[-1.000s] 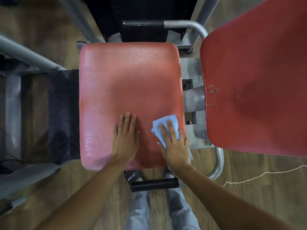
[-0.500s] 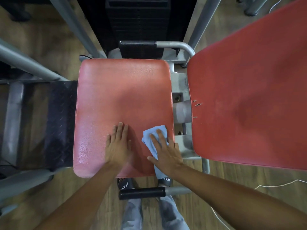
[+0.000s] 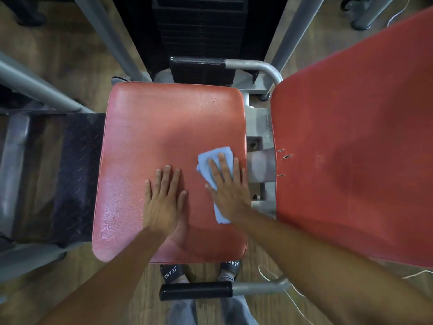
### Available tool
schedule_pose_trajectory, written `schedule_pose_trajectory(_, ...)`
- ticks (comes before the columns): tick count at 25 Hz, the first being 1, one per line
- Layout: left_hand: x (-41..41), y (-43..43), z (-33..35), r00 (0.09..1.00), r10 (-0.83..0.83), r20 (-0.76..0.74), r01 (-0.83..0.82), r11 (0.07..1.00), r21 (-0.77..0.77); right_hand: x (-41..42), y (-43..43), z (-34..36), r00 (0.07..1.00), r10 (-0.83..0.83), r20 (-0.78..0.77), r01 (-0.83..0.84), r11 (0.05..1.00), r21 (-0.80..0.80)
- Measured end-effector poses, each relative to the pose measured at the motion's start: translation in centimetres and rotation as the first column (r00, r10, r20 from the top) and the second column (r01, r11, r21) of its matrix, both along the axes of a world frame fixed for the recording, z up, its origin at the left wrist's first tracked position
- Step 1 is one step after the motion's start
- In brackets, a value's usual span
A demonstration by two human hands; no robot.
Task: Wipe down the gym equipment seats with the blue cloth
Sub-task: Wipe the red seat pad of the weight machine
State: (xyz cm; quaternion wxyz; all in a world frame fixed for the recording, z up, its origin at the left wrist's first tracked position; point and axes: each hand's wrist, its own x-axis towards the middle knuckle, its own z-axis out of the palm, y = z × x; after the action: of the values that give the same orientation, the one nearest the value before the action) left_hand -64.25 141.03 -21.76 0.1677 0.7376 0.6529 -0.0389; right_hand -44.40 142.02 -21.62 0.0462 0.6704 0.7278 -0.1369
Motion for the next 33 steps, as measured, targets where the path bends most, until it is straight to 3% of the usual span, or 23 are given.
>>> schedule_pose_trajectory(3,-0.1,-0.2,-0.3,1.000,-0.001,-0.024,0.002,1.000,0.019,1.5,4.1,-0.6,0.998,0.049,-0.025,-0.049,0.999,-0.020)
schedule_pose_trajectory(13,0.6,-0.1,0.2,0.999,0.036,-0.018,-0.036,0.999,0.005,5.2,2.8,0.5,0.938,0.346,0.008,-0.346,0.938,-0.034)
schedule_pose_trajectory(18,1.9,-0.2,0.0,0.995,0.089,-0.043,-0.086,0.994,0.063,5.4,5.3,1.1,0.934,0.356,0.000,-0.353,0.925,-0.142)
schedule_pose_trajectory(21,4.6,0.8,0.8,0.985,0.165,0.057,-0.170,0.981,0.099,6.6,7.8,2.2,0.908,0.398,-0.134,-0.420,0.865,-0.276)
schedule_pose_trajectory(24,10.0,3.8,3.1,0.976,0.154,0.154,-0.177,0.973,0.149,8.6,9.8,3.9,0.917,0.316,-0.243,-0.366,0.909,-0.198)
schedule_pose_trajectory(26,13.6,5.7,4.1,0.969,0.149,0.196,-0.179,0.973,0.145,8.9,10.9,5.1,0.939,0.058,-0.339,-0.130,0.972,-0.195)
schedule_pose_trajectory(29,17.8,6.8,2.6,0.962,0.204,0.182,-0.222,0.972,0.083,7.8,12.4,6.0,0.901,-0.228,-0.369,0.107,0.942,-0.319)
schedule_pose_trajectory(33,20.3,7.6,0.3,0.916,0.378,0.132,-0.389,0.919,0.069,8.0,15.0,4.3,0.928,-0.144,-0.343,0.070,0.973,-0.219)
